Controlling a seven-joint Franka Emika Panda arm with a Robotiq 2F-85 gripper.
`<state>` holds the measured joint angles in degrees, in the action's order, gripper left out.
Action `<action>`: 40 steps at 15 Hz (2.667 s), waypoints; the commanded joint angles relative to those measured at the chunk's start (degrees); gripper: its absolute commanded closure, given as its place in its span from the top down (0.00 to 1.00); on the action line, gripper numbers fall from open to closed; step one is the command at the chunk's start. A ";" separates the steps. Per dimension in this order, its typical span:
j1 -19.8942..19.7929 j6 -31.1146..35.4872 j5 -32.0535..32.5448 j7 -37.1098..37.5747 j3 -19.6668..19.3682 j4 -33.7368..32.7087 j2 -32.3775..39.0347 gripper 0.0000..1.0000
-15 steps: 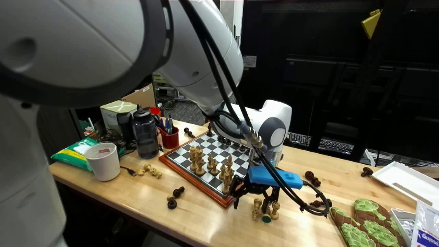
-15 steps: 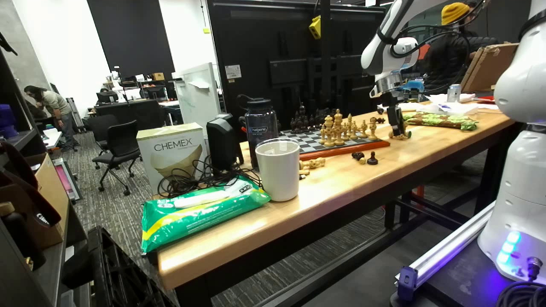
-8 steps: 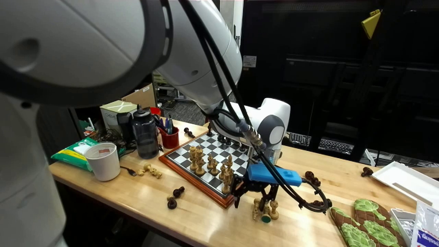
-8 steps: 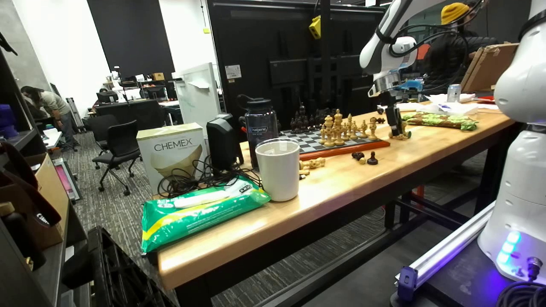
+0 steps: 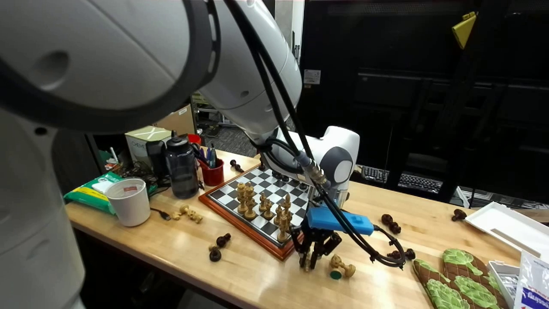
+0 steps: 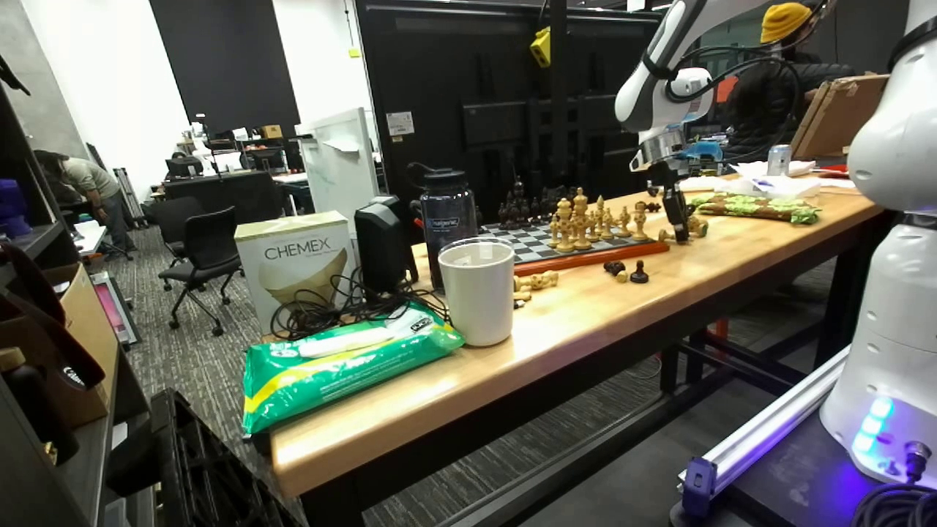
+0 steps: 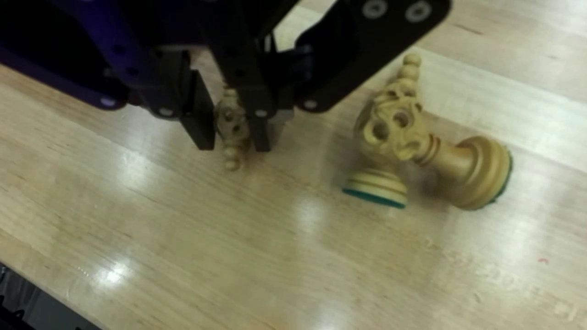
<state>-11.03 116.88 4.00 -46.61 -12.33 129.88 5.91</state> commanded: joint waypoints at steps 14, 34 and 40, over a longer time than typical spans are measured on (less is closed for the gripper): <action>0.13 -1.06 1.81 2.03 1.97 0.82 -2.89 0.06; 7.94 -16.90 14.78 8.54 8.53 -3.61 -15.81 0.06; 11.46 -22.37 17.70 4.02 11.27 -11.93 -12.88 0.06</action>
<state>-0.79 97.51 19.69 -39.63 -1.84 122.05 -8.52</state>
